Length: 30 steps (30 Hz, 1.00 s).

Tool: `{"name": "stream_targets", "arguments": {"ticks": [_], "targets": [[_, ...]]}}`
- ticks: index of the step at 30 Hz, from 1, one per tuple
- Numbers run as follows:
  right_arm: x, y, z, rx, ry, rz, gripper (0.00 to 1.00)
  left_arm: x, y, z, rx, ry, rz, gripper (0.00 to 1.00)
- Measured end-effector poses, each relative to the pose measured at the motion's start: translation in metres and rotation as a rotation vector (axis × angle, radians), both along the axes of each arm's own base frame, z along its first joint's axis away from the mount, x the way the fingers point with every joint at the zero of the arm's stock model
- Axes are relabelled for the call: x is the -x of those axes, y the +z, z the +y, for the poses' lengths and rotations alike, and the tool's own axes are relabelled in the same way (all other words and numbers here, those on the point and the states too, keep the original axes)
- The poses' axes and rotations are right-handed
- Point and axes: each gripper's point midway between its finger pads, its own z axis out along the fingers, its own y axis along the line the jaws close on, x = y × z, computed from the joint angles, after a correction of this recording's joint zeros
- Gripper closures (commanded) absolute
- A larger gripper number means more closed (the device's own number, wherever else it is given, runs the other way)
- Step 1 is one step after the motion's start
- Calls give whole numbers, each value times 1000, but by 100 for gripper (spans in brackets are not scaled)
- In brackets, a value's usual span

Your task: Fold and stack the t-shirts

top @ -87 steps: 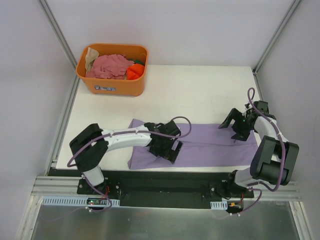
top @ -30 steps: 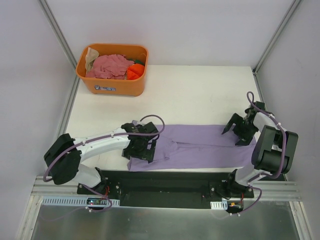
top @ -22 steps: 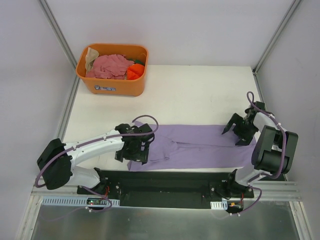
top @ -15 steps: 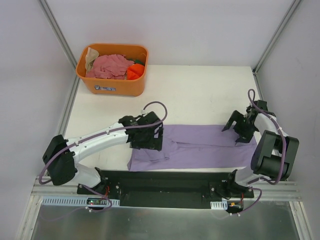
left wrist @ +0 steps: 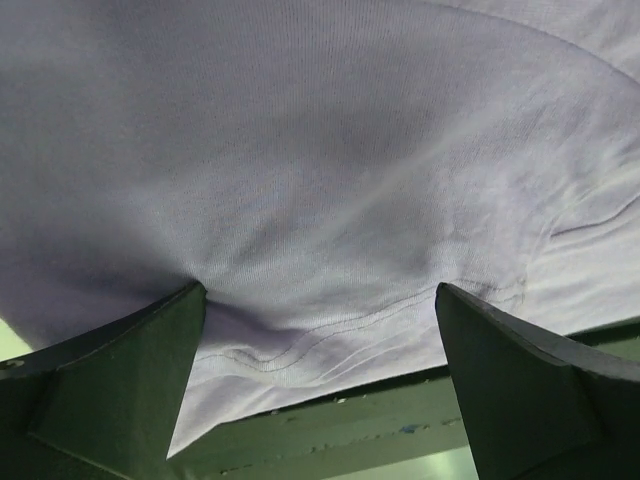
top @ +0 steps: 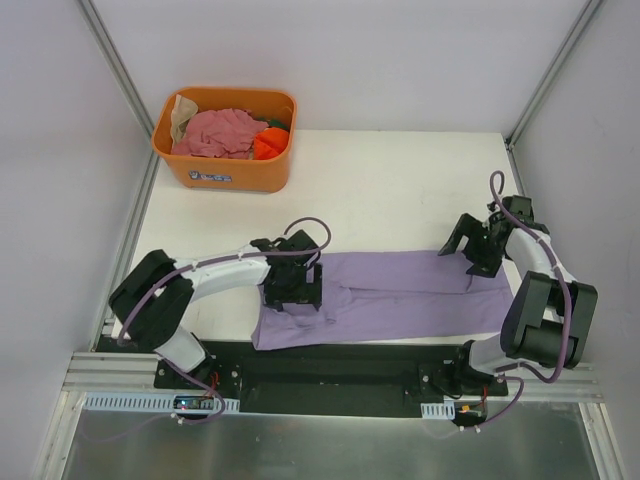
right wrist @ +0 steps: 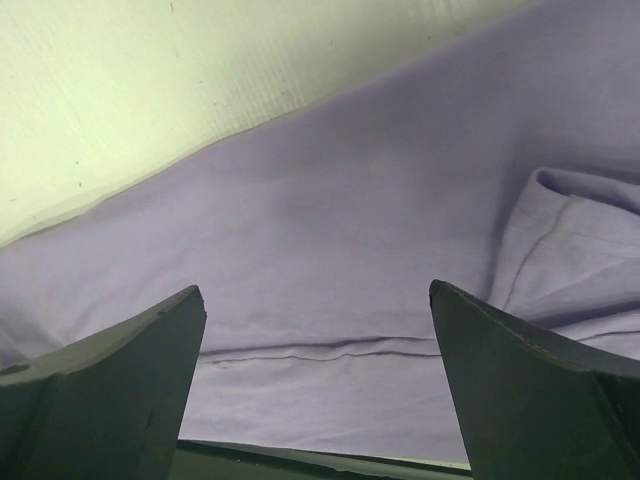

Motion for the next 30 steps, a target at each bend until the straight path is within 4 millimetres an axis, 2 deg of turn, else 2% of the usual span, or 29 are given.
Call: {"name": "stream_targets", "arguments": {"ticks": [5,9,12,15,20,22,25,28,30], "targets": [[2,-6,0,-1,-1,23,4,24,1,20,28,24,10,1],[2,-6,0,2,3,24,4,31,7,32,16,45,13,1],[2,-6,4,7,17,25,4,29,14,34,15,54,-12,1],[2,-7,12,13,51,25,4,23,23,29,27,59,-25,1],[2,-6,39,20,156,28,4,5,43,10,83,92,-71,1],[1,-7,51,19,200,32,4,0,46,8,87,111,-89,1],[1,-16,62,14,240,62,4,-3,37,6,70,127,-74,1],[1,-32,60,18,235,124,4,-4,20,7,25,145,-33,1],[-6,-35,57,16,211,144,4,-9,6,10,-13,165,2,1]]}}
